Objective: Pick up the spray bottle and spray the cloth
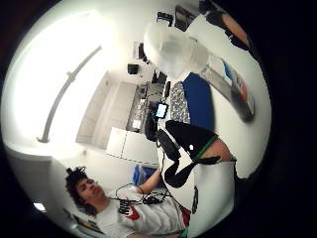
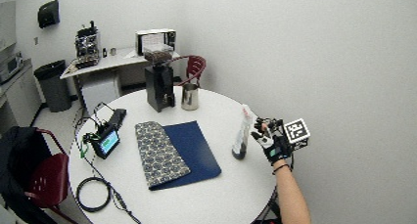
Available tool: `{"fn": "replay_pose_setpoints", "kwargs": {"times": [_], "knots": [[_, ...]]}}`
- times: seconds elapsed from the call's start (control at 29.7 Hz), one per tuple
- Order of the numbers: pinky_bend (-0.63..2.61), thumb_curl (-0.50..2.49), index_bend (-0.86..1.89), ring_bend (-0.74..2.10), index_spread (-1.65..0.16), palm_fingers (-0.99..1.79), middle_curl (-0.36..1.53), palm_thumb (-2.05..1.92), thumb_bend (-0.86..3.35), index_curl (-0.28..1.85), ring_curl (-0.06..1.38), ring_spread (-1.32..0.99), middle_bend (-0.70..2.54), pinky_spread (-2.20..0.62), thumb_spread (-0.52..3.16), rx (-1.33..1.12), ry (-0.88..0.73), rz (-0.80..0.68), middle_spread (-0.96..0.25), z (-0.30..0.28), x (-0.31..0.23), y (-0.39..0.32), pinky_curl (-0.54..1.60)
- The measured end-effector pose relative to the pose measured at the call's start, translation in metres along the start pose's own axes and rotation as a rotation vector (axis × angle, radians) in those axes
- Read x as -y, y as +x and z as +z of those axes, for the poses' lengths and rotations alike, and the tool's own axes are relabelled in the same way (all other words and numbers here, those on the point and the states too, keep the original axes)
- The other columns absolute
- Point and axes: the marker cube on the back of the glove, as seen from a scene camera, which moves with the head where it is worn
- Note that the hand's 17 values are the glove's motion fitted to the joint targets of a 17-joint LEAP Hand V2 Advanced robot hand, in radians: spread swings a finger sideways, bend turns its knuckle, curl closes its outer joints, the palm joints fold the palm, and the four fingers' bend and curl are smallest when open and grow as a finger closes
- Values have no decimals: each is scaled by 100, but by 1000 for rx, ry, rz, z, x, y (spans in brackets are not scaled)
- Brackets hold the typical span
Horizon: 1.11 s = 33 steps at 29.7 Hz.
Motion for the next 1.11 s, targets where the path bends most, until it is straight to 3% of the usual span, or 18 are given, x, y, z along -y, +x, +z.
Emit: {"fn": "replay_pose_setpoints", "kwargs": {"times": [0.2,0.4,0.71,0.88,1.01,1.11], "knots": [[31,28,11,32,-35,60,37,60,-2,22,33,-2,28,18,102,173,-90,32,-4,28,18,17,36],[26,29,9,32,-35,62,40,63,-2,21,33,-2,36,19,97,209,-82,16,-7,38,24,21,35],[14,37,16,46,-32,98,41,86,7,24,36,-10,42,17,99,217,80,-8,-11,24,15,28,30],[18,40,14,52,-28,113,43,89,6,27,40,-11,45,13,99,164,84,-23,-11,6,-1,28,30],[22,41,13,54,-26,117,44,89,3,28,42,-10,45,9,100,108,17,-83,-11,-10,14,0,32],[25,43,12,57,-24,122,45,90,2,28,42,-10,46,6,100,12,-96,-145,-11,-18,38,-78,34]]}}
